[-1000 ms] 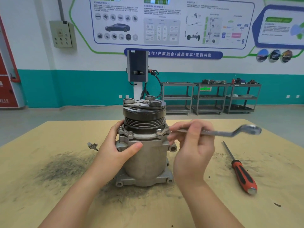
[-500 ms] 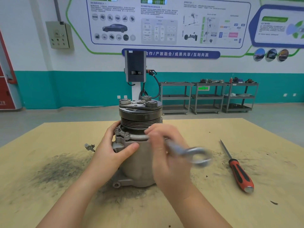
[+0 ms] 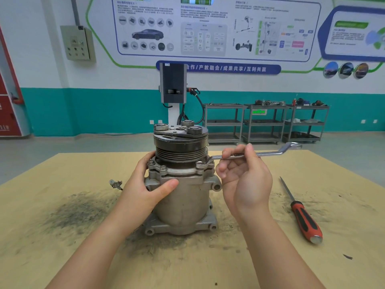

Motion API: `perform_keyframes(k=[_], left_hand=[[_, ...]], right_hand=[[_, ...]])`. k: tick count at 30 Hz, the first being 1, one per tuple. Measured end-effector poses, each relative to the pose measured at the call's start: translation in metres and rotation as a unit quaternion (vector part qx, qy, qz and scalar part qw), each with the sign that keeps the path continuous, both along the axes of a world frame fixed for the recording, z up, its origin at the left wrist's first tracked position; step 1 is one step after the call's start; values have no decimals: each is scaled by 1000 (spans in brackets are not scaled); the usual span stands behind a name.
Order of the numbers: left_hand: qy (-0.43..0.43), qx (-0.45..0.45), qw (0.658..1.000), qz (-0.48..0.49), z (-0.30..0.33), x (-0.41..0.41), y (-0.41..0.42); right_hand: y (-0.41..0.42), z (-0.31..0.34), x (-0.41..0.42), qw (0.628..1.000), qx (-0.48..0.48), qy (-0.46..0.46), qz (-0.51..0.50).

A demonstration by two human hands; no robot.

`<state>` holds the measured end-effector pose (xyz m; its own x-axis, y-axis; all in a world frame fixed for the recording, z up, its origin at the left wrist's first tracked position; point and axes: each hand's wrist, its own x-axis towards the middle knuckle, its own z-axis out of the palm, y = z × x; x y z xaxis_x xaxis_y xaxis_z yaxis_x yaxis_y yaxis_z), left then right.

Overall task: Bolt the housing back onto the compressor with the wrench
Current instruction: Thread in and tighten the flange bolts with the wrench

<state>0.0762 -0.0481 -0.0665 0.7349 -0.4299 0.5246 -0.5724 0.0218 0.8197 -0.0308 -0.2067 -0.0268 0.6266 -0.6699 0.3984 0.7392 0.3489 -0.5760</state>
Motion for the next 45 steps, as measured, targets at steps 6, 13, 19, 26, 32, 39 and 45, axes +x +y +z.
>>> perform_keyframes(k=[6,13,19,26,32,39,45], left_hand=[[7,9,1000,1,-2,3,2],[18,11,1000,-1,0,1,2],[20,16,1000,-2,2,0,1],[16,3,1000,-1,0,2,-1],[15,9,1000,4,-1,3,0],[27,12,1000,-4,0,2,1],[37,16,999,-9,1,1,1]], right_hand=[[-15,3,0,995,17,28,98],[-15,2,7,996,-21,58,67],[11,-5,4,985,-98,22,-138],[50,-35,11,816,-429,-85,-378],[46,-20,1,868,-366,-72,-328],[12,6,-7,988,-65,15,-142],[1,8,-2,996,-26,47,-75]])
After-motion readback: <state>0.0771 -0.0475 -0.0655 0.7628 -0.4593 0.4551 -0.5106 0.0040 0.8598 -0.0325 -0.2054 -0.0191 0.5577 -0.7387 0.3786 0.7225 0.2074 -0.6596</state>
